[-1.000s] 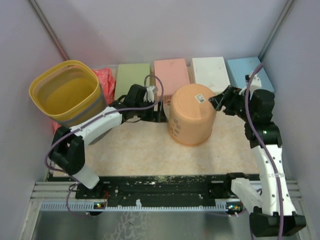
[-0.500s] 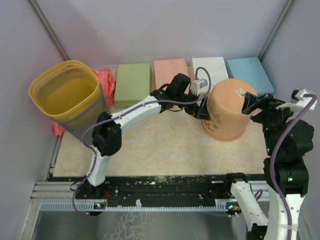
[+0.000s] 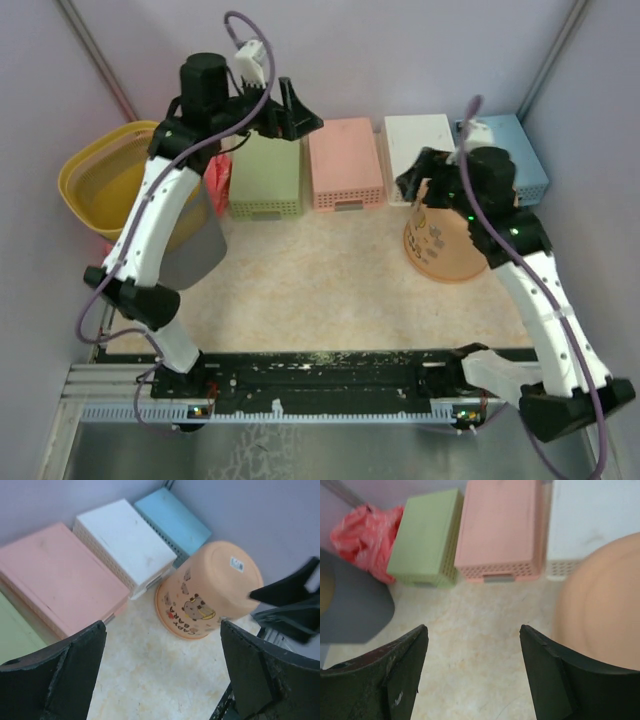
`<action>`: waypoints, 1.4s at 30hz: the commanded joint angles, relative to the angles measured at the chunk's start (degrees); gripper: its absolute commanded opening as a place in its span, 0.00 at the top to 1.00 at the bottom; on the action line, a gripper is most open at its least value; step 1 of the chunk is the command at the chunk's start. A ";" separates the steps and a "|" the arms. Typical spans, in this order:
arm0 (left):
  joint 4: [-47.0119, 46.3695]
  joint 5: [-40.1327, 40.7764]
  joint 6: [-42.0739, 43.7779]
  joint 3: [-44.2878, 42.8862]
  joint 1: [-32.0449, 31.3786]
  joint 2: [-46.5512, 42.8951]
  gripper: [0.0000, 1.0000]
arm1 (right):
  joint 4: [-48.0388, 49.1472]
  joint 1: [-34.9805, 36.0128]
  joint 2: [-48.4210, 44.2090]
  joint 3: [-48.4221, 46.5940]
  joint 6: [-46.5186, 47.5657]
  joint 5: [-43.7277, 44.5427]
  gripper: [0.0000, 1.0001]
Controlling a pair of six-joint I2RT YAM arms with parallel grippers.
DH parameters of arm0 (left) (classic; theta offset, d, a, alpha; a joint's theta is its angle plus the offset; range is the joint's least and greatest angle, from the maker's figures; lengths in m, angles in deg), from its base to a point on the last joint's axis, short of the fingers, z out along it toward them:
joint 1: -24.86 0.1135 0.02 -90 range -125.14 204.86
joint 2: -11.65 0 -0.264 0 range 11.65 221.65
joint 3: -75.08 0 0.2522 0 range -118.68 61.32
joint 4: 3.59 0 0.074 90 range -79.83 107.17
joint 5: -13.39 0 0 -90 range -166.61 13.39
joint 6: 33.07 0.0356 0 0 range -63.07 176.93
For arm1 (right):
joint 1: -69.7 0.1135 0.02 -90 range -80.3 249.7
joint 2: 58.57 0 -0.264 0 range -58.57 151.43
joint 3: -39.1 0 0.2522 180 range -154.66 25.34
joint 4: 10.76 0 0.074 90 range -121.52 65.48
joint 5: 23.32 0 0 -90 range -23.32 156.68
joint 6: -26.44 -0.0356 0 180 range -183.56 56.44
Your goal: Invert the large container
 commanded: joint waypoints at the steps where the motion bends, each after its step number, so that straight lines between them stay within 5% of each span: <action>1: 3.20 5.58 3.69 -0.15 -2.19 -11.14 0.01 | -2.23 11.97 9.73 -8.22 2.66 8.82 0.25; 5: 3.97 21.99 7.57 3.60 -2.08 -16.89 0.01 | -1.39 12.63 18.45 -8.86 3.33 11.10 0.24; 10: 15.48 39.57 8.73 -2.69 -1.97 -14.39 0.01 | -6.27 10.12 26.44 -10.51 -2.38 23.30 0.22; 17: 25.01 56.36 9.51 -4.97 -1.43 -12.79 0.01 | -10.13 1.90 20.24 -0.93 -6.14 31.30 0.21; 25: 32.12 65.04 5.38 -0.64 1.33 -11.02 0.01 | 6.43 1.86 9.63 6.22 -3.92 6.52 0.25; 29: 28.04 63.33 4.32 6.69 5.93 -13.25 0.04 | 9.74 1.86 9.39 7.43 -4.17 3.07 0.25; 33: 22.62 59.75 3.31 14.94 9.59 -15.56 0.17 | 8.93 1.86 10.13 7.14 -4.26 2.15 0.25; 40: 21.67 55.72 3.45 14.66 9.64 -16.13 0.72 | 8.46 1.86 9.63 8.35 -4.09 2.49 0.25; 42: 21.69 55.40 3.97 13.48 9.65 -16.72 0.79 | 8.59 1.86 9.85 8.54 -4.20 2.29 0.25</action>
